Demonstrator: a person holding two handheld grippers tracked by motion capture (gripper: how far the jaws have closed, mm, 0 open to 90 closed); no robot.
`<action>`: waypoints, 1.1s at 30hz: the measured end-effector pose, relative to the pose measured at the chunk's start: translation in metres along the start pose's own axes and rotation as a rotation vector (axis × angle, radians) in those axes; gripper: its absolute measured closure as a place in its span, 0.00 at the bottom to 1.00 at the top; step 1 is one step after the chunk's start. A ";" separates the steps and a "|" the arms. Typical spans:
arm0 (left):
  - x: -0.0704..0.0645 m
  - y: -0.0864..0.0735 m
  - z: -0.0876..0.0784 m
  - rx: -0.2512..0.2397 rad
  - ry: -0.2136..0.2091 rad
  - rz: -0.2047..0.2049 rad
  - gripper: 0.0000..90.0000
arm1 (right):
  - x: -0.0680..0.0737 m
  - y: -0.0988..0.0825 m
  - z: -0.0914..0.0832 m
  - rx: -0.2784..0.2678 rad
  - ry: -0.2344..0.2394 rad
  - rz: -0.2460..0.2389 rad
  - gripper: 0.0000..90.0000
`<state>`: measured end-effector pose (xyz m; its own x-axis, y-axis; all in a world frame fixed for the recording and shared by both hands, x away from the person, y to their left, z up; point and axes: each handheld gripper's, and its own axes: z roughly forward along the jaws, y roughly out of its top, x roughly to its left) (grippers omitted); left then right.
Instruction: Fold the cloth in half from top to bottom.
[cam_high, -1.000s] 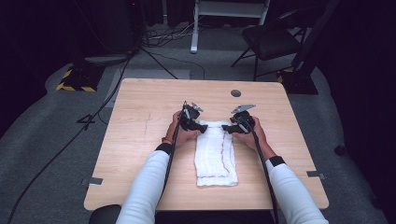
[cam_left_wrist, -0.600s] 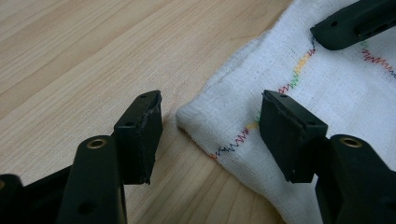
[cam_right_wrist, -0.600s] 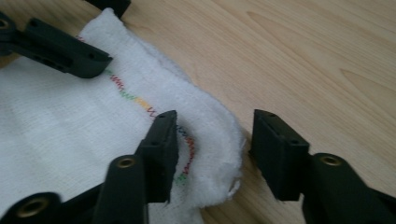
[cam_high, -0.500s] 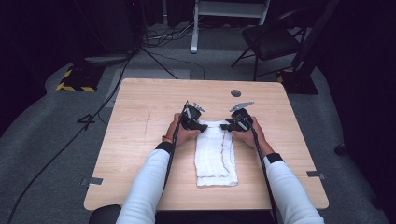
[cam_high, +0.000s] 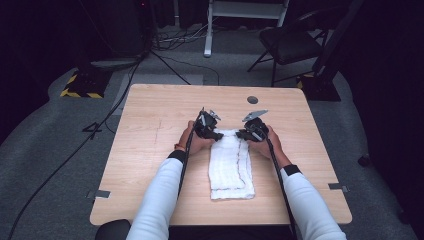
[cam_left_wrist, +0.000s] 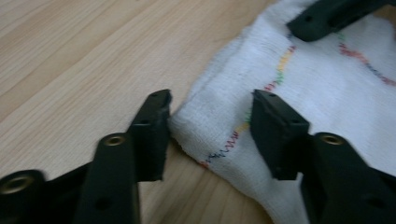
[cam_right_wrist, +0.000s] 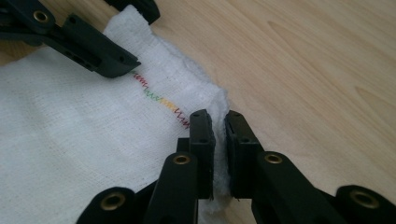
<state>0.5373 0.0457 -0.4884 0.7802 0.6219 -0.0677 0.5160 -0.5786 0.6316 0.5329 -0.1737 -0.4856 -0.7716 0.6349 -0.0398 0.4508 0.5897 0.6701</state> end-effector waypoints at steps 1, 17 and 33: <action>0.000 0.000 0.000 0.002 -0.004 0.003 0.62 | 0.000 0.000 0.000 0.000 0.000 0.000 0.92; 0.001 0.007 -0.009 -0.033 0.079 0.063 0.90 | 0.005 0.014 -0.006 -0.085 -0.103 -0.042 0.93; 0.000 0.035 -0.026 -0.088 0.160 0.101 0.90 | -0.002 0.032 -0.030 -0.163 -0.170 -0.063 0.93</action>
<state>0.5465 0.0394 -0.4461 0.7568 0.6428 0.1188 0.3996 -0.5988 0.6941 0.5358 -0.1709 -0.4417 -0.7030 0.6824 -0.2003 0.3151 0.5514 0.7724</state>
